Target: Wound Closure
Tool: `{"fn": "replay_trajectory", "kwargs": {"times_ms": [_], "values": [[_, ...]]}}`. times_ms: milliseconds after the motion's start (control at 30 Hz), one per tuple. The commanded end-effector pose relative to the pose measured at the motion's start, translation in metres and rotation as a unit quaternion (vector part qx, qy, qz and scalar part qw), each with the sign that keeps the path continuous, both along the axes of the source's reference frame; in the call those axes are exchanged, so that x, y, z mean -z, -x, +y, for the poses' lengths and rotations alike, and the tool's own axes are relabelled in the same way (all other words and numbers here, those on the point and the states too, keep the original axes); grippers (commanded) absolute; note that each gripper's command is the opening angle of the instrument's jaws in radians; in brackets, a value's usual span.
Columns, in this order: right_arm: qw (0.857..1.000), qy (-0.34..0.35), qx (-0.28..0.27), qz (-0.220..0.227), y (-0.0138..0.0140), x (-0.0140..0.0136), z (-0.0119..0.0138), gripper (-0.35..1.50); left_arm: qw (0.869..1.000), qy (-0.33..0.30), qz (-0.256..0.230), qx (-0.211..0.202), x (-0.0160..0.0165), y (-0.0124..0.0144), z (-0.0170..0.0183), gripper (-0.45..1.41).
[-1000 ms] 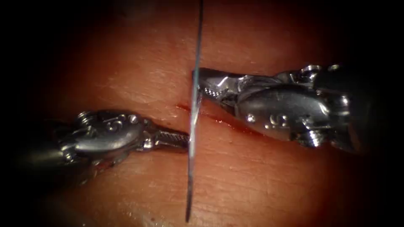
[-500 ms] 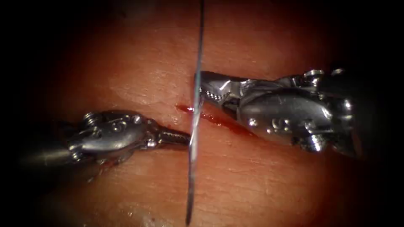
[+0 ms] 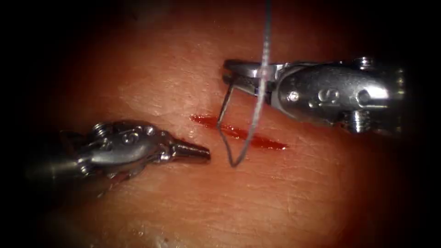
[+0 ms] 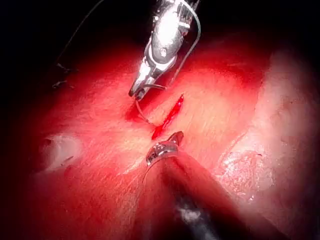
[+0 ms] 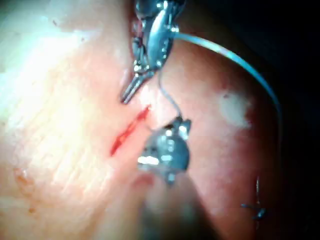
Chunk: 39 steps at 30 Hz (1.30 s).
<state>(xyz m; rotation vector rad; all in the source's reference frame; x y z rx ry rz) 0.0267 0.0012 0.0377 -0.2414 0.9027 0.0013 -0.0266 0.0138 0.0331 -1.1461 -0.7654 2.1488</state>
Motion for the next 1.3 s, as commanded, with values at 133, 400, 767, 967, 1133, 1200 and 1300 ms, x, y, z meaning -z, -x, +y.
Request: {"fn": "replay_trajectory", "kwargs": {"times_ms": [133, 400, 767, 967, 1133, 1200, 1300], "values": [[0.999, -0.035, -0.031, 0.016, -0.0003, -0.0004, 0.0015, -0.35, 1.0, 0.0, 0.0, -0.001, -0.0006, 0.0006, 0.0002, -0.08], [0.984, -0.139, -0.089, 0.062, -0.0006, -0.0005, 0.0023, -0.35, 1.0, 0.001, 0.002, -0.002, -0.0006, 0.0006, 0.0001, -0.1], [0.967, -0.214, -0.111, 0.079, -0.0009, -0.0007, 0.0025, -0.35, 1.0, 0.001, 0.003, -0.002, -0.0007, 0.0006, 0.0001, -0.11], [0.954, -0.254, -0.128, 0.092, -0.001, -0.0013, 0.0027, -0.35, 1.0, 0.001, 0.004, -0.003, -0.0007, 0.0006, 0.0001, -0.11], [0.936, -0.304, -0.138, 0.11, -0.0009, -0.0025, 0.0026, -0.35, 1.0, 0.001, 0.006, -0.004, -0.0006, 0.0005, 0.0001, -0.13], [0.931, -0.318, -0.14, 0.114, -0.0009, -0.0027, 0.0024, -0.35, 1.0, 0.0, 0.007, -0.005, -0.0006, 0.0004, 0.0001, -0.13], [0.918, -0.351, -0.138, 0.124, -0.001, -0.0031, 0.0019, -0.35, 1.0, 0.0, 0.006, -0.006, -0.0007, 0.0003, 0.0001, -0.15]]}}
